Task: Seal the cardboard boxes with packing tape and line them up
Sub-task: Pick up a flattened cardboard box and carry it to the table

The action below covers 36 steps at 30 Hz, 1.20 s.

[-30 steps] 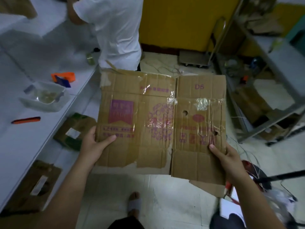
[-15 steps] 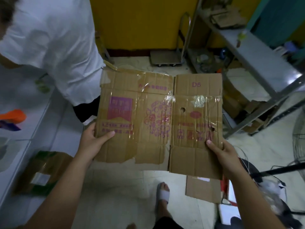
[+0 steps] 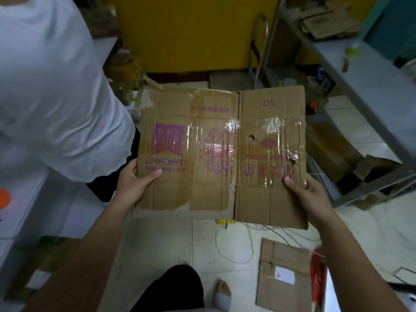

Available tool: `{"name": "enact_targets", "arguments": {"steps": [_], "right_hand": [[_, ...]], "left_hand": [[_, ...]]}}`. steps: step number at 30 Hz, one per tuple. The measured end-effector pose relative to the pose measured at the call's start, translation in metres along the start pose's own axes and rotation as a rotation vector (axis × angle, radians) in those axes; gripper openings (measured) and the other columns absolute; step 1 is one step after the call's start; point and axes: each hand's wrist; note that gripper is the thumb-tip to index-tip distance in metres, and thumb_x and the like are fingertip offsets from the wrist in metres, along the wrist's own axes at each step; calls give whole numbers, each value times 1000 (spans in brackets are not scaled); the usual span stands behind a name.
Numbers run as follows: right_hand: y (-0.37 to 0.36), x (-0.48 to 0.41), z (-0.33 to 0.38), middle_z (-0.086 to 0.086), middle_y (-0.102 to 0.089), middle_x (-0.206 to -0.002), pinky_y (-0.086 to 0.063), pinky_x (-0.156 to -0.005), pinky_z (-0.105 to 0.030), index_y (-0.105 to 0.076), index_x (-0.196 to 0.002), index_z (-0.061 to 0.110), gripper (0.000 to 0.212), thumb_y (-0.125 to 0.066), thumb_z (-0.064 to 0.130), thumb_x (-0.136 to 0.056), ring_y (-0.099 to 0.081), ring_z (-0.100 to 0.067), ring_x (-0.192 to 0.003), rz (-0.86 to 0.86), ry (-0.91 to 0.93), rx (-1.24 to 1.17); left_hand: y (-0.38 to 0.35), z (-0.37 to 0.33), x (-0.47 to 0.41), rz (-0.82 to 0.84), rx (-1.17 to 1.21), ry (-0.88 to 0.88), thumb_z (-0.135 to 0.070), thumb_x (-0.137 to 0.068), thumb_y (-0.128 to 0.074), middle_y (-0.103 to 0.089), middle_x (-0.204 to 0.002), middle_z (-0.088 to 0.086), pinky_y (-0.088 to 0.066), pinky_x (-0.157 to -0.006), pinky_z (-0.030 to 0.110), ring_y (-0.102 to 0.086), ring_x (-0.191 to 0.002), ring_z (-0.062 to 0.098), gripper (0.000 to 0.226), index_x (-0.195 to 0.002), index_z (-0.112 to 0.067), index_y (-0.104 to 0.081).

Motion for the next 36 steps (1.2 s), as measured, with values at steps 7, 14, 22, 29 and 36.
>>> {"name": "enact_targets", "arguments": {"steps": [7,14,22,29,36], "right_hand": [[-16,-119,23,3,-79,-112,-59,-80,-39,-73,-116,40,34,-80,51,-85,-77,-19,-99,-63,-11,-9],[-43,-214,60,1,-78,-115,-62,-74,-30,-72,-120,36,38,-80,50,-86,-77,-19,-101,-158,-18,-21],[-43,-292,92,2,-79,-112,-60,-82,-40,-75,-112,38,21,-77,41,-91,-77,-19,-99,-241,-63,-51],[-16,-396,94,0,-79,-111,-60,-88,-44,-74,-118,30,26,-77,38,-93,-76,-24,-103,-249,-53,-38],[59,-540,94,2,-78,-115,-59,-95,-51,-73,-121,35,28,-76,44,-94,-76,-21,-105,-173,-38,-55]], "left_hand": [[-31,-22,-142,54,39,-27,-50,-75,-94,-78,-114,-18,-60,-80,25,-75,-101,2,58,-126,-38,-71],[-57,-52,-290,126,62,-45,-43,-76,-95,-80,-110,-15,-62,-74,23,-77,-97,5,44,-115,-41,-75],[-99,-82,-394,207,33,-61,-39,-78,-94,-80,-112,-15,-61,-78,26,-76,-100,4,45,-119,-37,-75],[-161,-97,-485,188,-25,-9,-34,-77,-95,-81,-102,-17,-61,-71,25,-77,-89,3,37,-108,-36,-75],[-270,-136,-574,126,-126,-6,-33,-80,-93,-79,-103,-15,-59,-78,25,-73,-92,0,42,-117,-32,-74]]}}
Point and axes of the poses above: each hand's wrist, its own x-axis away from the middle knuckle, its own y-axis out of the back of the hand, z = x × y
